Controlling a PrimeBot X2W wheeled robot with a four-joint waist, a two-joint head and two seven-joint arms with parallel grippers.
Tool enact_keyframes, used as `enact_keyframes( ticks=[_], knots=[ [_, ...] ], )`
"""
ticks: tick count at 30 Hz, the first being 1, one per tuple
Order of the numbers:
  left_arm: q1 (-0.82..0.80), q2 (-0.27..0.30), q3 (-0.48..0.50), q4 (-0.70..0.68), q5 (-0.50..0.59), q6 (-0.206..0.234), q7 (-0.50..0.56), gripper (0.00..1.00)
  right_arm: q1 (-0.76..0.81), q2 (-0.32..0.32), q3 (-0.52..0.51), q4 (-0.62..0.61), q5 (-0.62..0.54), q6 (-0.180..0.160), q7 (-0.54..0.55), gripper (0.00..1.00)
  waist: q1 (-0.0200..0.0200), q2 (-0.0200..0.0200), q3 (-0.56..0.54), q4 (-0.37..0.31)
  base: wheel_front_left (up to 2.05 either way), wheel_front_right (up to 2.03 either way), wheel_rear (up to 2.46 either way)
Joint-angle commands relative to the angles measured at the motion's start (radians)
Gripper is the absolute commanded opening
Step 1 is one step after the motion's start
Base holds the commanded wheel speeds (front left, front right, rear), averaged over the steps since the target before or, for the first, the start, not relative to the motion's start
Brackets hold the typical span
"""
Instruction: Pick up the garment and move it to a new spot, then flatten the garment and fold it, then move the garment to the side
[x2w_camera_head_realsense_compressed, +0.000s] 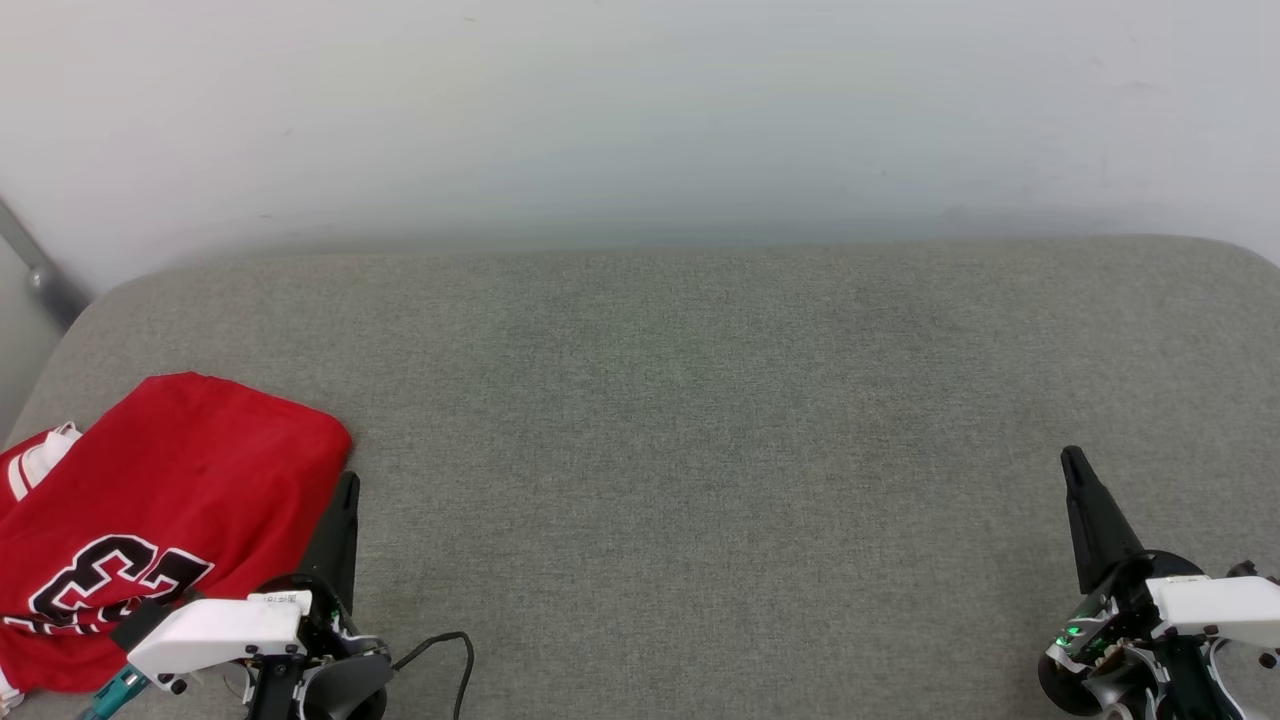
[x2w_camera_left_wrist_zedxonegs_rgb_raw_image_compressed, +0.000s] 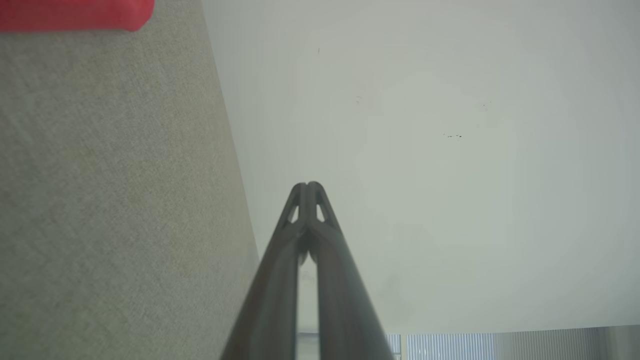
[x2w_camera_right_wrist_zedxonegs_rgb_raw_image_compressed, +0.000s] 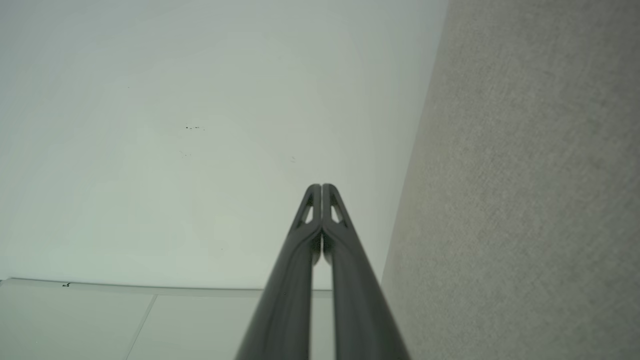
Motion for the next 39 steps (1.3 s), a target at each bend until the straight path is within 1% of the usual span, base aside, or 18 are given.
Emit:
enact_keyframes(
  ticks=[1, 17, 18, 25, 30, 33, 39],
  knots=[
    [-0.005, -0.003, 0.002, -0.001, 0.001, -0.003, 0.002, 0.0, -0.011, 0.005, 0.001, 0.001, 0.004, 0.0, 0.0, 0.0, 0.0, 0.0, 0.0, 0.0, 0.0, 0.0, 0.0],
    [-0.005, -0.003, 0.002, -0.001, 0.001, -0.003, 0.002, 0.0, -0.011, 0.005, 0.001, 0.001, 0.004, 0.0, 0.0, 0.0, 0.0, 0.0, 0.0, 0.0, 0.0, 0.0, 0.0],
    [0.001, 0.0, -0.002, 0.003, 0.0, 0.0, 0.0, 1.0, 0.002, 0.0, 0.0, 0.002, 0.0, 0.0, 0.0, 1.0, 0.0, 0.0, 0.0, 0.0, 0.0, 0.0, 0.0],
    [0.008, 0.0, -0.039, -0.008, 0.011, 0.001, -0.028, 1.0, 0.02, 0.001, 0.012, -0.012, -0.017, 0.0, -0.029, 1.0, 0.0, 0.0, 0.0, 0.0, 0.0, 0.0, 0.0],
    [0.01, 0.004, -0.069, -0.031, 0.035, 0.001, -0.055, 1.0, 0.03, -0.006, 0.026, -0.034, -0.06, 0.0, -0.055, 1.0, 0.0, 0.0, -0.001, 0.0, 0.0, 0.0, 0.0],
    [0.007, 0.009, -0.085, -0.04, 0.076, 0.001, -0.07, 1.0, 0.036, -0.013, 0.036, -0.046, -0.108, 0.0, -0.069, 1.0, 0.0, 0.0, -0.001, 0.001, 0.0, 0.0, 0.0],
    [0.008, 0.005, -0.102, -0.074, 0.182, 0.001, -0.097, 1.0, 0.048, -0.02, 0.047, -0.071, -0.245, 0.0, -0.096, 1.0, 0.0, 0.0, -0.003, 0.003, 0.0, 0.0, 0.0]
  ],
)
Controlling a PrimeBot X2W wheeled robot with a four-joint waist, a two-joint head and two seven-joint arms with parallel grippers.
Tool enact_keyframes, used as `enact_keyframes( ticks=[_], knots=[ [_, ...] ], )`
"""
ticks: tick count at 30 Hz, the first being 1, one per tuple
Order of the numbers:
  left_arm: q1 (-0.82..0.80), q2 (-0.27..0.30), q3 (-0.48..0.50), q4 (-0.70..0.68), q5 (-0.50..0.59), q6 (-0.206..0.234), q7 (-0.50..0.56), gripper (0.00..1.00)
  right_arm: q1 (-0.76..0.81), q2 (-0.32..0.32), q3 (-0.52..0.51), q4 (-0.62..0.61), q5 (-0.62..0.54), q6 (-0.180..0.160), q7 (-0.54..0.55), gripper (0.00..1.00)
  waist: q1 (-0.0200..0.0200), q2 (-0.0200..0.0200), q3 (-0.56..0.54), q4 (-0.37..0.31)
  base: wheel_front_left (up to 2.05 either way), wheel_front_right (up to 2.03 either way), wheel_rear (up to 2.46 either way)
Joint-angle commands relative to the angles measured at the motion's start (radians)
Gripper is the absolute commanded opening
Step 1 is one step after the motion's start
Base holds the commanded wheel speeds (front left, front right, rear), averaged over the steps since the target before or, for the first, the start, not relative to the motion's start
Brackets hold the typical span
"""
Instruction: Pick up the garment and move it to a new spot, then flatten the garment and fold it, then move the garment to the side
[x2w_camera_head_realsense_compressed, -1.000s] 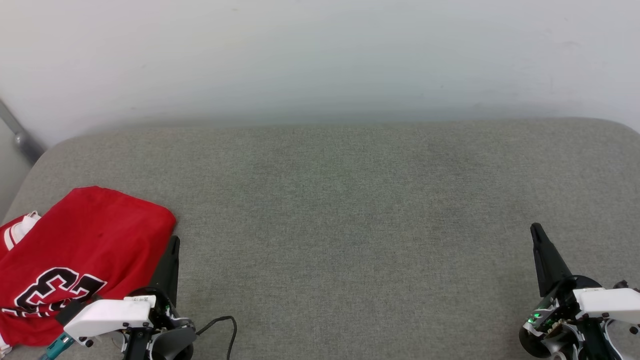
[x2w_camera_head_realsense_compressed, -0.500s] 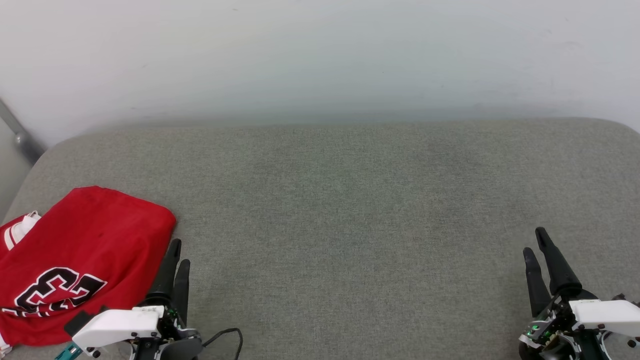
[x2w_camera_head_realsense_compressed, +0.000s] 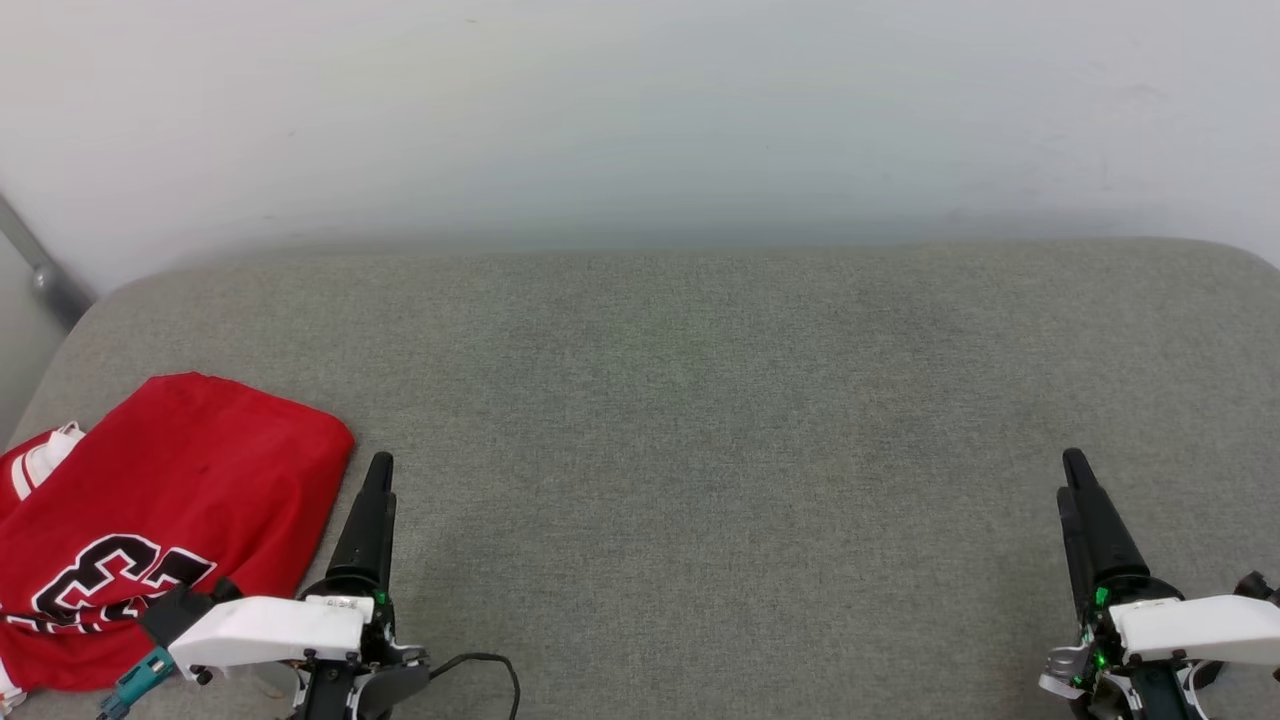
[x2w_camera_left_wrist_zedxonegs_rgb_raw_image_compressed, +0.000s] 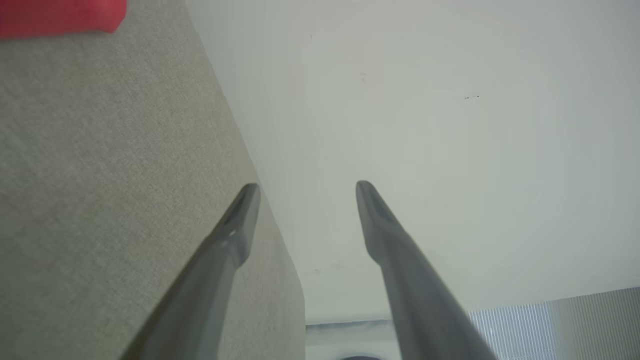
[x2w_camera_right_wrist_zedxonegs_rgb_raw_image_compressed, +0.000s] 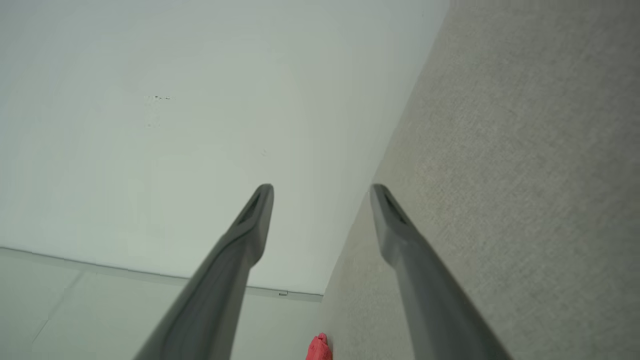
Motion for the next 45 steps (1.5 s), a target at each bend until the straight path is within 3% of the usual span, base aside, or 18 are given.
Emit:
enact_keyframes(
  ticks=[1, 6, 20, 28, 45],
  knots=[
    [-0.019, 0.002, -0.012, -0.037, 0.046, 0.0, -0.015, 1.0, -0.002, -0.009, 0.004, -0.031, -0.061, 0.0, -0.014, 1.0, 0.0, -0.0001, 0.0, 0.0, 0.0, 0.0, 0.0],
    [-0.016, 0.0, -0.025, -0.063, 0.121, 0.0, -0.031, 1.0, 0.003, -0.004, 0.005, -0.054, -0.148, 0.0, -0.028, 1.0, 0.0, -0.0001, -0.001, 0.001, 0.0, 0.0, 0.0],
    [0.003, -0.001, -0.05, -0.081, 0.515, 0.002, -0.084, 1.0, 0.02, -0.003, 0.027, -0.13, -0.514, 0.0, -0.008, 1.0, 0.0, -0.0001, -0.004, 0.003, 0.0, 0.0, 0.0],
    [0.01, 0.014, -0.077, -0.08, 0.693, 0.02, -0.112, 1.0, 0.032, 0.002, 0.044, -0.157, -0.66, 0.0, 0.01, 1.0, 0.0, -0.0001, -0.005, 0.004, 0.0, 0.0, 0.0],
    [0.006, 0.065, -0.154, -0.08, 0.945, 0.069, -0.163, 1.0, 0.06, 0.001, 0.057, -0.211, -0.9, 0.0, 0.033, 1.0, 0.0, -0.0001, -0.009, 0.011, 0.0, 0.0, 0.0]
  ],
)
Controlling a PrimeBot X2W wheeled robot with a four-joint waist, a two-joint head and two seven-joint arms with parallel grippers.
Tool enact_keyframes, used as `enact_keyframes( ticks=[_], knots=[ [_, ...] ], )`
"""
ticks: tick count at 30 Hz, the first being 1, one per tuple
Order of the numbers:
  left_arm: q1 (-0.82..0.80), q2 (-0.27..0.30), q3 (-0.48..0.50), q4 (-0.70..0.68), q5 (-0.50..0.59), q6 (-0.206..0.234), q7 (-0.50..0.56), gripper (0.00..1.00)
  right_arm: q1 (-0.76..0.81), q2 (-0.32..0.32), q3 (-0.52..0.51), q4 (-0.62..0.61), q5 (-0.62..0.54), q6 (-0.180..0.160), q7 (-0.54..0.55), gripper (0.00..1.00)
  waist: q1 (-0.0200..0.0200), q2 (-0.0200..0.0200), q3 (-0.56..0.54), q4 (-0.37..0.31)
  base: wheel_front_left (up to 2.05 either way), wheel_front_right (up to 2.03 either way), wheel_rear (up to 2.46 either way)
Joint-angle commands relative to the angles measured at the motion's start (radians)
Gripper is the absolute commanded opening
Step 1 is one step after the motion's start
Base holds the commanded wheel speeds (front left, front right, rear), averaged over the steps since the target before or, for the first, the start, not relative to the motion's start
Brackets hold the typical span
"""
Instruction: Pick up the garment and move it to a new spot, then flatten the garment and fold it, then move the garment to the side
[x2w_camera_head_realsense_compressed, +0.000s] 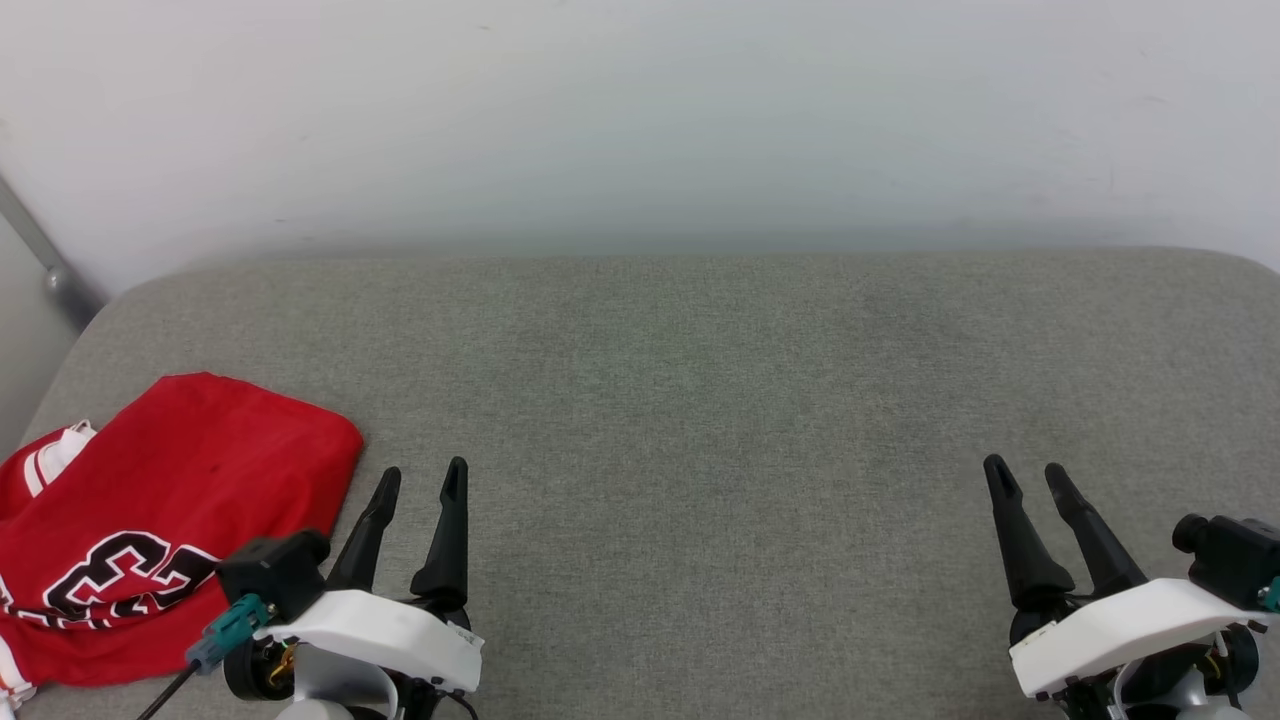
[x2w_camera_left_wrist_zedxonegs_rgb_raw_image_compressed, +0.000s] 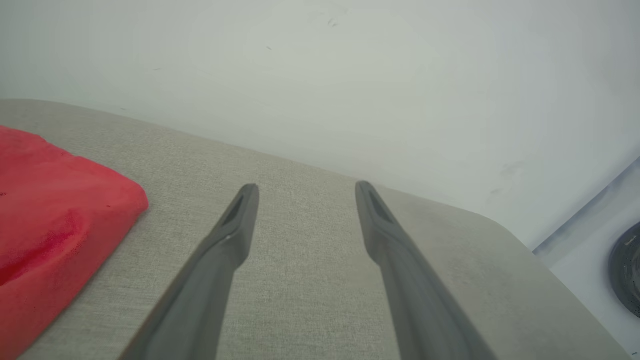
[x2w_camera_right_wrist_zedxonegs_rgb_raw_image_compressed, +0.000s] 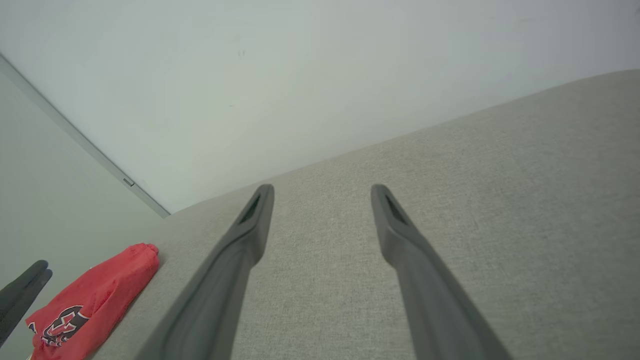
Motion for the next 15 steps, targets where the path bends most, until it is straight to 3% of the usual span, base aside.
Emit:
enact_keyframes(
  ticks=[1, 15],
  knots=[
    [-0.006, 0.009, -0.009, -0.009, 0.032, 0.007, -0.011, 1.0, 0.005, -0.002, 0.004, -0.02, -0.033, 0.0, 0.002, 1.0, 0.0, -0.0001, -0.001, 0.0, 0.0, 0.0, 0.0],
    [-0.008, 0.032, -0.045, 0.001, 0.167, 0.049, -0.047, 1.0, 0.02, 0.0, -0.003, -0.063, -0.204, 0.0, 0.014, 1.0, 0.0, -0.0001, -0.004, 0.005, 0.0, 0.0, 0.0]
  ],
)
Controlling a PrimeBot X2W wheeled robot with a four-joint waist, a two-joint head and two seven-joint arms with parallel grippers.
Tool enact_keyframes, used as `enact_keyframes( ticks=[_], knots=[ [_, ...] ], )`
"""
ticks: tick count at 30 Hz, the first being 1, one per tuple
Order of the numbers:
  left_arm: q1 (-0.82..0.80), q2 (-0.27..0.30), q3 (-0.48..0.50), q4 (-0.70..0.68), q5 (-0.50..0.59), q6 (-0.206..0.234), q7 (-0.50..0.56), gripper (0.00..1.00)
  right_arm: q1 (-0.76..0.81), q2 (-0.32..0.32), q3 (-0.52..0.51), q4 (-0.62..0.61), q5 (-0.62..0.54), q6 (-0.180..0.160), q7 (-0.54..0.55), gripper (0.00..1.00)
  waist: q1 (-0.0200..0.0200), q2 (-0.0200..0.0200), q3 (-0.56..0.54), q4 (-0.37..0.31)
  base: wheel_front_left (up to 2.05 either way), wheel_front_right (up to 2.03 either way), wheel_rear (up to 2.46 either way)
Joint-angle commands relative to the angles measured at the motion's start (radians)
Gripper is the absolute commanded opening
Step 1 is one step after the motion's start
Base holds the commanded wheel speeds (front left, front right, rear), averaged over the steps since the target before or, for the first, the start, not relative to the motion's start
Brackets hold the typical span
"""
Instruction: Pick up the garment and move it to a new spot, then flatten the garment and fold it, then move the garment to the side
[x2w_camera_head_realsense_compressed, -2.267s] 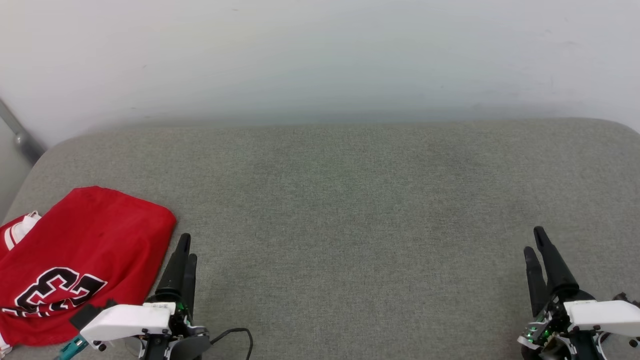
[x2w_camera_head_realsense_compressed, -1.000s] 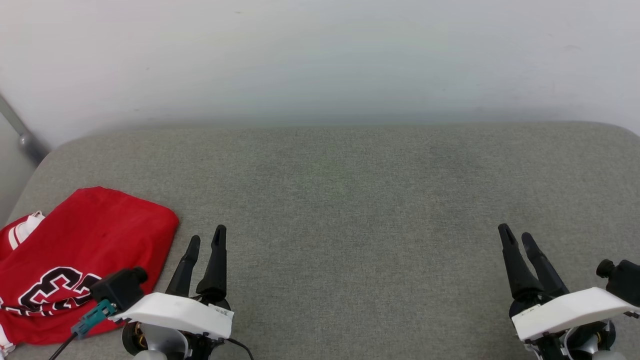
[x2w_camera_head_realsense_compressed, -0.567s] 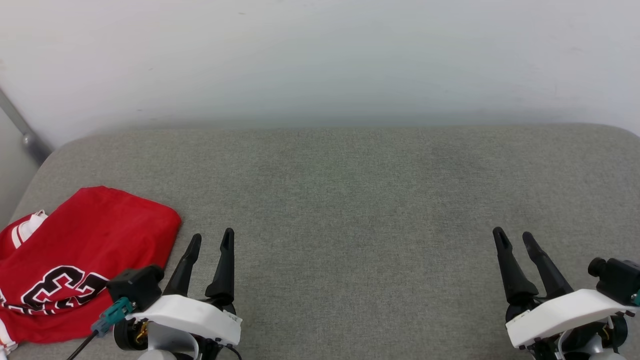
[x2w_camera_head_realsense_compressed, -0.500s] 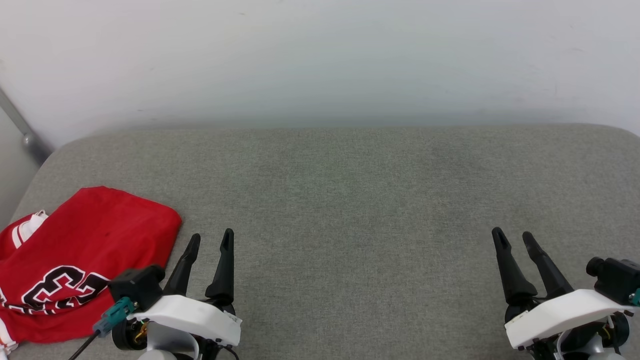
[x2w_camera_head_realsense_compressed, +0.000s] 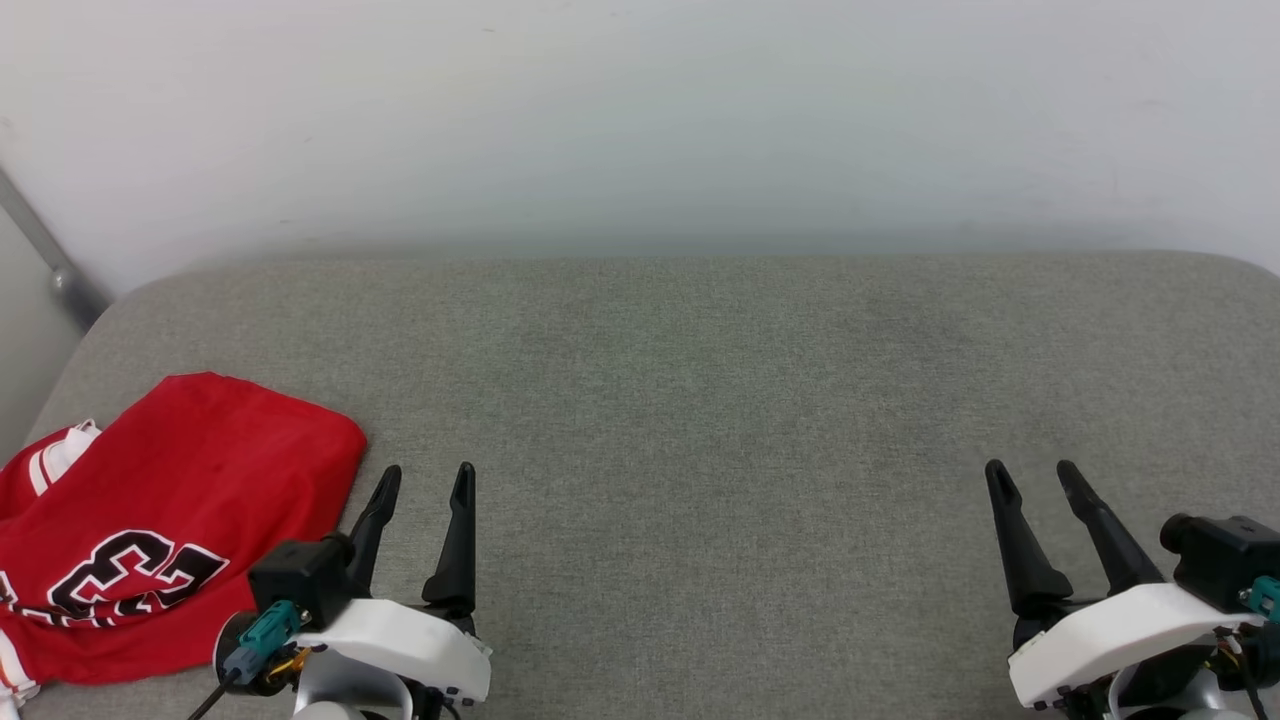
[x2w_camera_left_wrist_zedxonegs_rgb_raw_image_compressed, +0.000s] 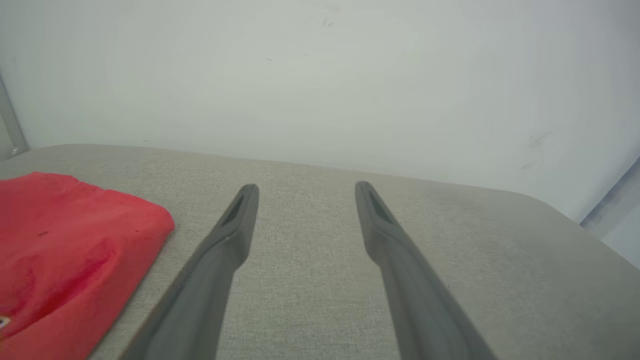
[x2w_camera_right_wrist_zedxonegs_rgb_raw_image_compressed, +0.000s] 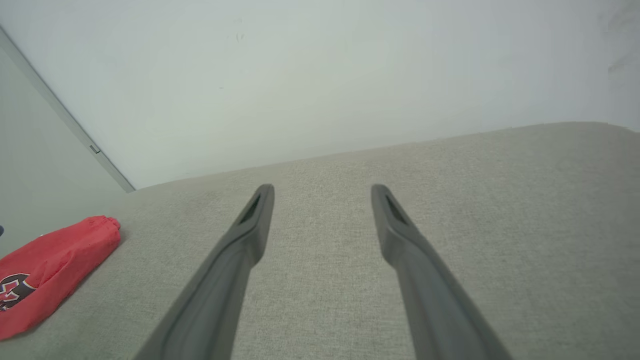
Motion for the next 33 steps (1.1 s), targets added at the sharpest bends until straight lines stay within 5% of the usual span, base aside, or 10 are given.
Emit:
enact_keyframes(
  ticks=[1, 33],
  knots=[
    [-0.008, 0.008, -0.004, -0.005, 0.03, 0.008, -0.011, 1.0, 0.003, 0.001, -0.003, -0.021, -0.031, 0.0, -0.001, 1.0, 0.0, -0.0001, 0.0, 0.0, 0.0, 0.0, 0.0],
    [0.007, -0.002, 0.001, -0.005, 0.225, 0.017, -0.081, 1.0, 0.035, 0.009, -0.022, -0.084, -0.254, 0.0, -0.037, 1.0, 0.0, -0.0001, -0.003, 0.007, 0.0, 0.0, 0.0]
  ],
)
